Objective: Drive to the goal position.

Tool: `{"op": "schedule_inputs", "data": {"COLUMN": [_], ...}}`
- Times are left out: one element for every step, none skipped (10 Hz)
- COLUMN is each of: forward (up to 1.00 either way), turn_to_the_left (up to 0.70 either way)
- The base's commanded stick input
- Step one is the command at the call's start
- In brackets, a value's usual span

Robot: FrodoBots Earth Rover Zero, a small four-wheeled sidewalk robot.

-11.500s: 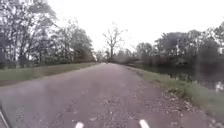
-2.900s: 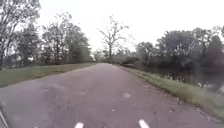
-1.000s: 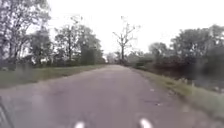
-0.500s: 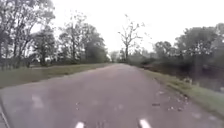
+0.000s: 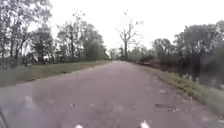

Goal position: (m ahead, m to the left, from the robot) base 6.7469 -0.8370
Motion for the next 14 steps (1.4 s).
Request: {"op": "schedule_inputs", "data": {"forward": [0.70, 0.70, 0.70, 0.70, 0.70, 0.70, 0.70, 0.70, 0.70, 0.70, 0.70, 0.70, 0.70, 0.70], "turn_to_the_left": [0.00, 0.00, 0.00, 0.00, 0.00, 0.00, 0.00, 0.00, 0.00, 0.00, 0.00, 0.00, 0.00, 0.00]}}
